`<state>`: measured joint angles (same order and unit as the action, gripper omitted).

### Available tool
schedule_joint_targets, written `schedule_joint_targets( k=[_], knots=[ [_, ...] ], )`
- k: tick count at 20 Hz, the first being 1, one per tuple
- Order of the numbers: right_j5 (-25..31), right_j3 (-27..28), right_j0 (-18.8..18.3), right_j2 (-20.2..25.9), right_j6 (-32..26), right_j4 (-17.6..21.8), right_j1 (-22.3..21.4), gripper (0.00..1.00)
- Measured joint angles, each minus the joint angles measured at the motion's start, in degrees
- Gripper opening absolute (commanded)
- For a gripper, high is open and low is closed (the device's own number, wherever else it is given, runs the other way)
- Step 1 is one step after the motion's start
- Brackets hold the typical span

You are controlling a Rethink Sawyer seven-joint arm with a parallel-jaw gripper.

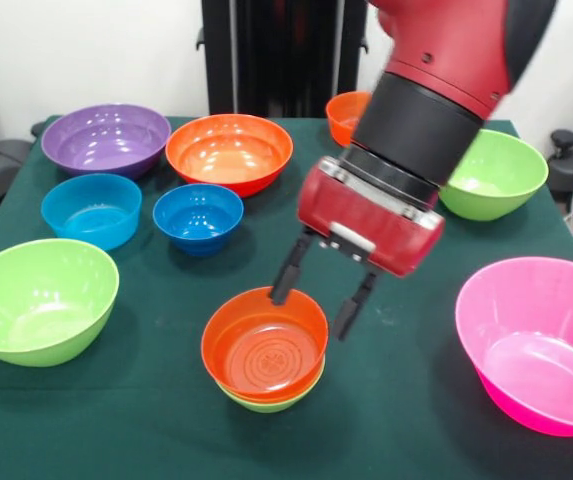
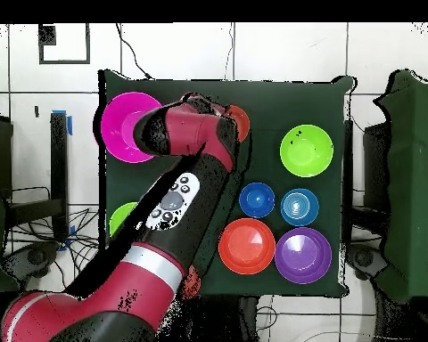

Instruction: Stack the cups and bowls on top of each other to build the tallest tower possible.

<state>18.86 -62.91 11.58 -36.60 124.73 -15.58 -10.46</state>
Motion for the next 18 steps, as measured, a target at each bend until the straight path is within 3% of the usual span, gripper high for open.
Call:
schedule_joint_targets(
  k=[12, 18],
  knots=[
    [-2.16, -3.04, -4.21, 6.02, 0.0, 6.74, -5.74, 1.0],
    [-2.33, -4.01, -4.56, 7.18, 0.0, 9.66, -6.97, 1.0]
  ],
)
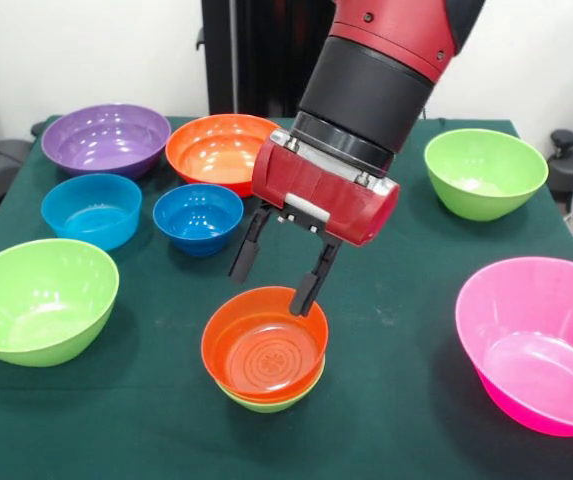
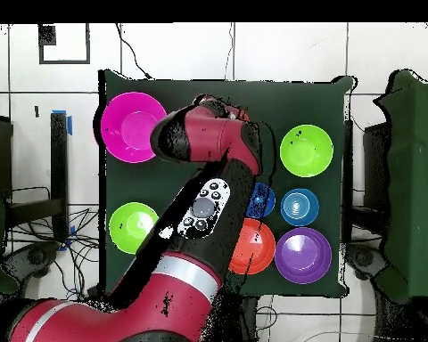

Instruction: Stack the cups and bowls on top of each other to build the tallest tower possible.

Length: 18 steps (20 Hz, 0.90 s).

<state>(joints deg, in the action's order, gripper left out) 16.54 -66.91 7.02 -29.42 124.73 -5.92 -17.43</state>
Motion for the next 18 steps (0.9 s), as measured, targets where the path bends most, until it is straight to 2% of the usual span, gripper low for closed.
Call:
schedule_joint_targets(
  k=[8, 18],
  knots=[
    [-2.65, -3.97, -0.98, 2.23, 0.0, 4.31, -2.32, 1.0],
    [-11.59, -12.21, -6.89, 5.85, 0.0, 12.71, -6.31, 1.0]
  ],
)
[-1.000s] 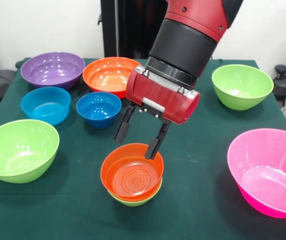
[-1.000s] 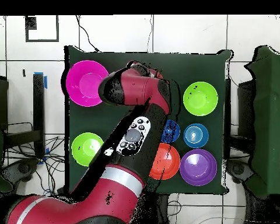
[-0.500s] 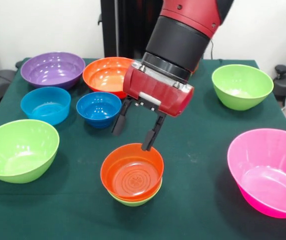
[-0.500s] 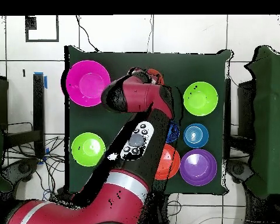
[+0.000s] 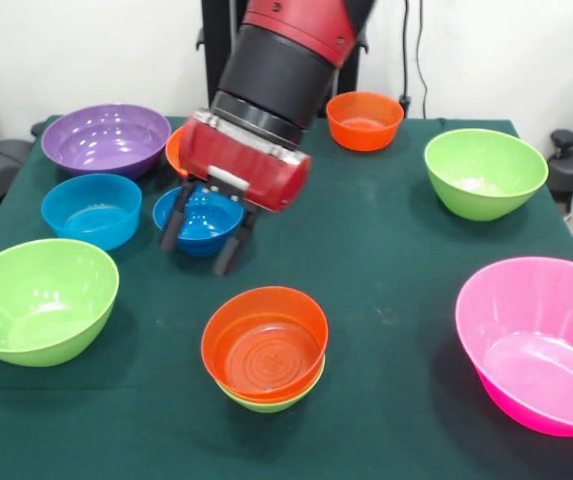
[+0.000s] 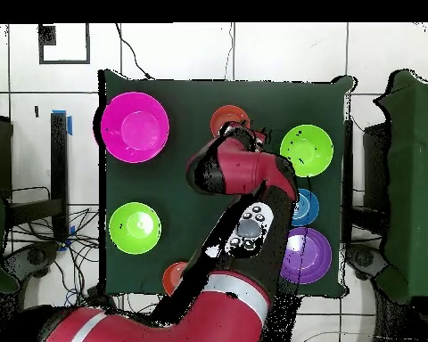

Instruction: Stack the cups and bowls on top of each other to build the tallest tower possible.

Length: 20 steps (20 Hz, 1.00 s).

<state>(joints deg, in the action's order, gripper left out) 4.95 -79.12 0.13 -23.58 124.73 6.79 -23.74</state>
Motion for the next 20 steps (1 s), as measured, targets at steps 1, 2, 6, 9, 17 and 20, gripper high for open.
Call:
schedule_joint_targets(
  k=[1, 2, 6, 9, 17, 20],
  knots=[
    [-0.36, -0.52, -0.38, 0.09, 0.0, 0.58, -0.21, 1.0],
    [-0.69, -0.97, -0.69, 0.15, 0.0, 1.07, -0.4, 1.0],
    [-2.47, -3.22, -2.24, 0.43, 0.0, 3.75, -1.34, 1.0],
    [-3.43, -4.56, -3.22, 0.61, 0.0, 5.36, -1.74, 1.0],
    [-4.73, -6.93, -3.93, 0.64, 0.0, 8.19, -2.11, 1.0],
    [-5.84, -7.44, -3.94, 0.62, 0.0, 8.58, -1.8, 1.0]
  ],
)
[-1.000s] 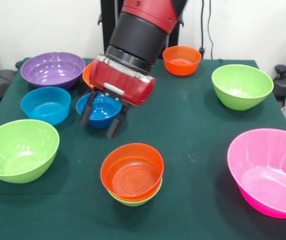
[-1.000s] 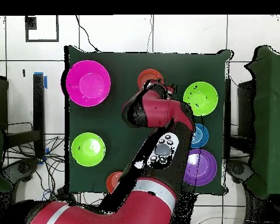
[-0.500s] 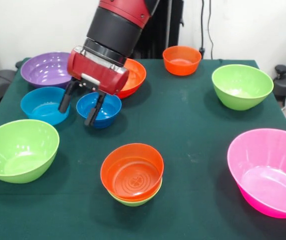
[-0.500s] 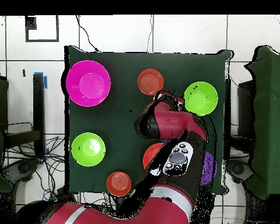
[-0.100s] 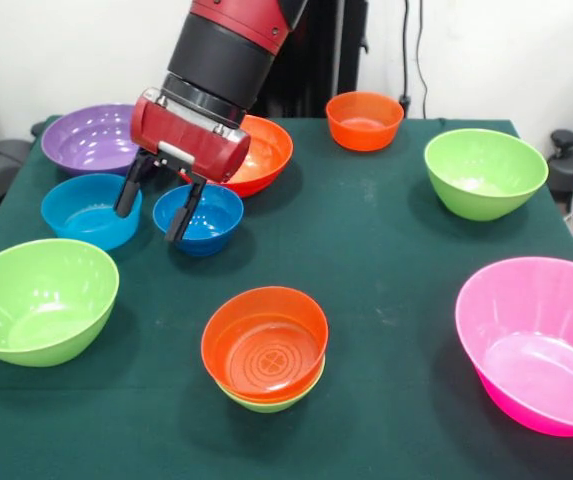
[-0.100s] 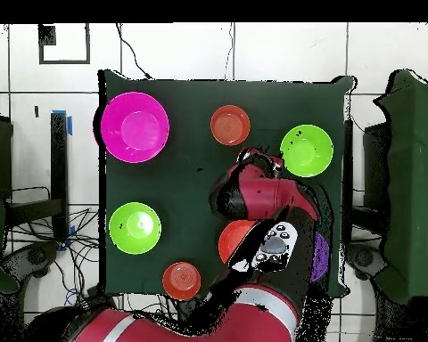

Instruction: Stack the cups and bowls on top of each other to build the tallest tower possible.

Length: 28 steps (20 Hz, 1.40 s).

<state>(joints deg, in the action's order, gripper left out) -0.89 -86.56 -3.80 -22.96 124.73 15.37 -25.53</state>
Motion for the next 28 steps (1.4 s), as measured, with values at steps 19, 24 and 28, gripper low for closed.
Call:
schedule_joint_targets(
  k=[19, 24, 28],
  knots=[
    [-9.41, -0.28, -2.31, -0.71, 0.0, 2.33, 4.24, 1.0],
    [-11.09, -0.35, -4.14, -0.71, 0.0, 4.29, 4.25, 1.0],
    [-12.19, -0.44, -5.12, -0.71, 0.0, 5.65, 4.24, 1.0]
  ],
)
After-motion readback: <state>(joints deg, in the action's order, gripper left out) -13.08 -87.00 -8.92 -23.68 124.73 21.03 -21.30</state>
